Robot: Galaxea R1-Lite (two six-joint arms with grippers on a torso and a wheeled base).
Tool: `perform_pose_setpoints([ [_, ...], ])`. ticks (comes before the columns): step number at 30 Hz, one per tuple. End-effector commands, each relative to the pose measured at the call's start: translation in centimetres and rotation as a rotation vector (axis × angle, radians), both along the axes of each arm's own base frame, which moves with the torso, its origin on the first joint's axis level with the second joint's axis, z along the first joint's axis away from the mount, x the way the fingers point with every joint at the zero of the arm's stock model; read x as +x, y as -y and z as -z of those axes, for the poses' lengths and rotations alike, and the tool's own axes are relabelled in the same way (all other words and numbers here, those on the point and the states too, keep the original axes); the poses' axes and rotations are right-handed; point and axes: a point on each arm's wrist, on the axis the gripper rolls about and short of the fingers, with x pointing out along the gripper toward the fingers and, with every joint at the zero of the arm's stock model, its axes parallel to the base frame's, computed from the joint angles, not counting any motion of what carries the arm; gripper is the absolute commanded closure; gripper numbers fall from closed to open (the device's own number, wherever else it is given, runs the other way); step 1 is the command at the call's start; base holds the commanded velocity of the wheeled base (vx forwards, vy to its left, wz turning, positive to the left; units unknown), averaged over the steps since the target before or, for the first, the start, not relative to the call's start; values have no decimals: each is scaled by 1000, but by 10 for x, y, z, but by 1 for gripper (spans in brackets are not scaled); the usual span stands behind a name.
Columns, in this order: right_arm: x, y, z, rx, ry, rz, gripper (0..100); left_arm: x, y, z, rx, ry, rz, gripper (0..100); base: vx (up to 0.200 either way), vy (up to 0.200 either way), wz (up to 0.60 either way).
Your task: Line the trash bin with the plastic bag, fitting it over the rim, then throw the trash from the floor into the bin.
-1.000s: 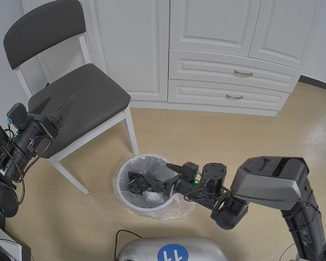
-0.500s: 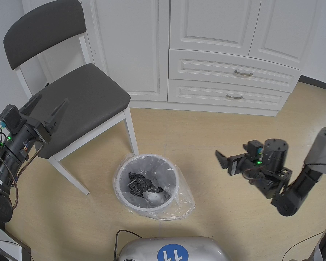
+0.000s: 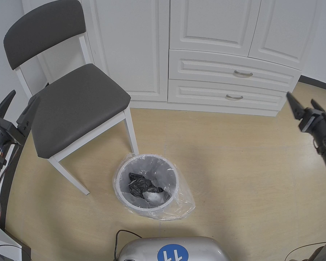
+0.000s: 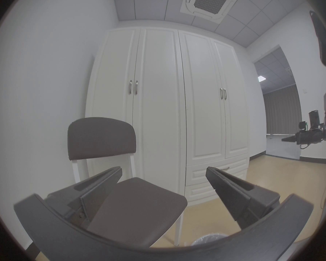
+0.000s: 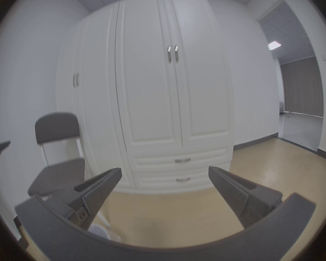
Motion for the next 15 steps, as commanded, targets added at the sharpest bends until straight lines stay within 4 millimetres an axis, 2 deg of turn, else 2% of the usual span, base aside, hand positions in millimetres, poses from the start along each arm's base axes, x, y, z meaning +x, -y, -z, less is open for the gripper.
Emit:
perform_pose_setpoints([
  [1,-113,45,-36,81,272,96,0,-68,-2,-14,-62,140,13,0,0,0,0],
  [2,-136,53,-27,73,251,129,0,-82,-1,-14,-65,139,13,0,0,0,0],
  [5,-168,59,-14,55,193,129,0,-103,1,-16,-89,103,50,0,0,0,0],
  [8,-185,63,-6,33,138,135,0,-118,2,-26,-99,65,70,0,0,0,0],
  [11,-207,66,4,11,84,156,0,-147,2,-46,-175,1,101,0,0,0,0],
  [12,-207,66,4,11,84,156,0,-147,2,-46,-175,1,101,0,0,0,0],
  [13,-219,68,11,12,75,161,0,-162,3,-50,-192,-44,99,0,0,0,0],
  [15,-226,69,15,12,74,163,0,-171,3,-53,-195,-54,95,0,0,0,0],
])
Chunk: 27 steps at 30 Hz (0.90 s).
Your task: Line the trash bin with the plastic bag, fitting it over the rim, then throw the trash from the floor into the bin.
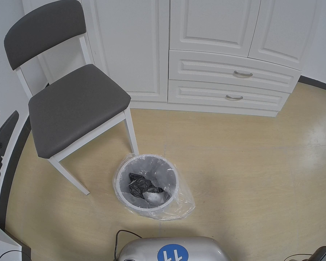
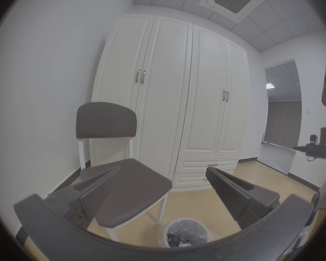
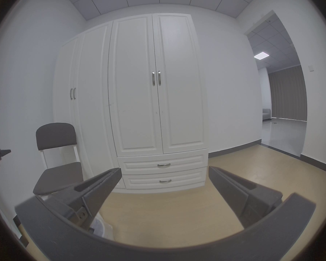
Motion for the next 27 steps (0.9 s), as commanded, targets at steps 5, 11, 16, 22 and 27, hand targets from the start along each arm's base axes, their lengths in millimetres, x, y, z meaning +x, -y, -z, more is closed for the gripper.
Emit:
perform_pose_setpoints([
  [5,-109,16,43,-3,90,123,0,-129,3,-43,-98,130,8,0,0,0,0],
  [11,-111,15,45,55,107,123,0,-149,4,-37,-93,175,4,0,0,0,0],
  [16,-108,13,53,52,86,140,0,-161,4,-33,-92,178,13,0,0,0,0],
  [22,-114,10,71,36,101,134,0,-181,3,-12,-89,164,31,0,0,0,0],
  [27,-116,9,67,61,123,120,0,-197,-2,1,-86,179,79,0,0,0,0],
])
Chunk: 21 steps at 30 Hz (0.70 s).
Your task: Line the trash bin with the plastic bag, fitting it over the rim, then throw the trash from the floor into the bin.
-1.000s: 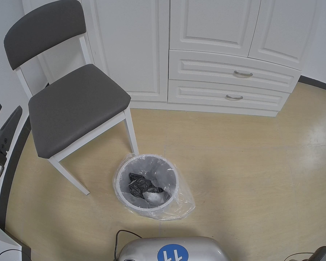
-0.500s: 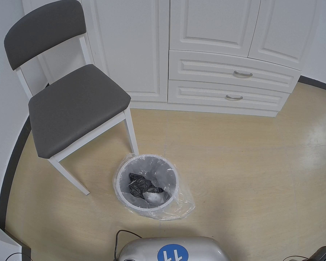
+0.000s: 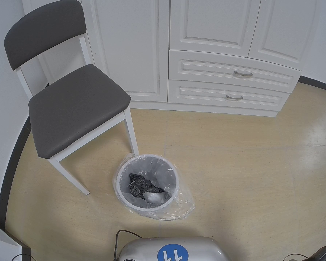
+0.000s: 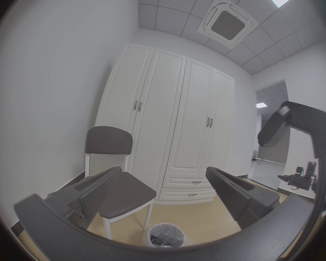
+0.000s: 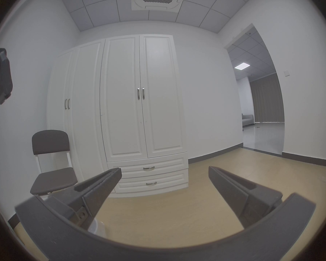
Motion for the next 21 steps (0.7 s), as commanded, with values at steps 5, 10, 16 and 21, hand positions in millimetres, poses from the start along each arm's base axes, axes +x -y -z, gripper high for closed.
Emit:
perform_pose_setpoints([
  [5,-10,-1,-5,10,66,-13,0,-31,-1,24,36,97,-17,0,0,0,0],
  [10,-13,-1,-10,-7,117,-19,0,-24,-2,33,74,98,-145,0,0,0,0],
  [16,-13,-1,-12,-47,169,-16,0,-13,-4,43,47,60,-232,0,0,0,0],
  [21,-5,-2,-3,-60,195,-24,0,11,-4,65,94,66,-258,0,0,0,0],
])
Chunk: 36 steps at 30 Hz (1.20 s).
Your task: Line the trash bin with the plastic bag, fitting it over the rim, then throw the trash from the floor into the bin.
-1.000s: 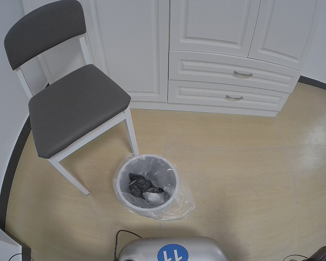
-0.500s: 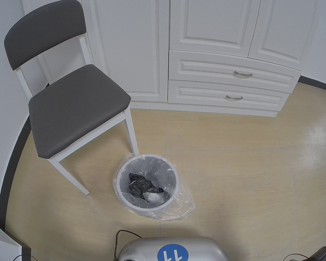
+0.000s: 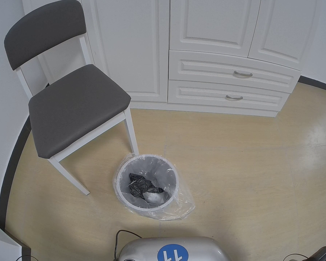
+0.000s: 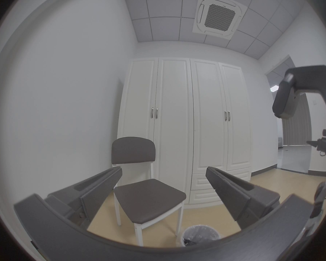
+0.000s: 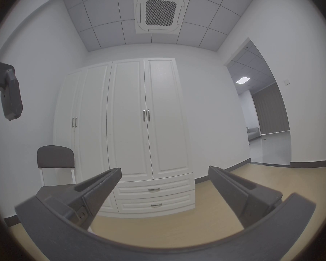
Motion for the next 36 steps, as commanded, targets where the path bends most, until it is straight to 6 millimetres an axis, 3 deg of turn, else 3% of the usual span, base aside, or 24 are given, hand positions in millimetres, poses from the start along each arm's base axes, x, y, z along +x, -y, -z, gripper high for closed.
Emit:
perform_pose_setpoints([
  [1,12,-1,19,-25,0,-22,0,26,0,32,32,2,-24,0,0,0,0],
  [3,15,-1,23,-34,5,-34,0,32,0,40,38,20,-28,0,0,0,0],
  [5,20,-2,31,-50,22,-58,0,43,0,60,64,21,-59,0,0,0,0],
  [12,25,-1,44,-73,87,-12,0,51,-3,75,12,-36,-152,0,0,0,0],
  [17,36,-1,60,-17,-84,-59,0,57,-3,91,30,-209,-152,0,0,0,0],
  [20,42,-1,74,9,-229,-75,0,61,-3,112,33,-411,-147,0,0,0,0],
  [36,48,-1,101,41,-499,-74,0,62,-3,117,-20,-466,-129,0,0,0,0],
])
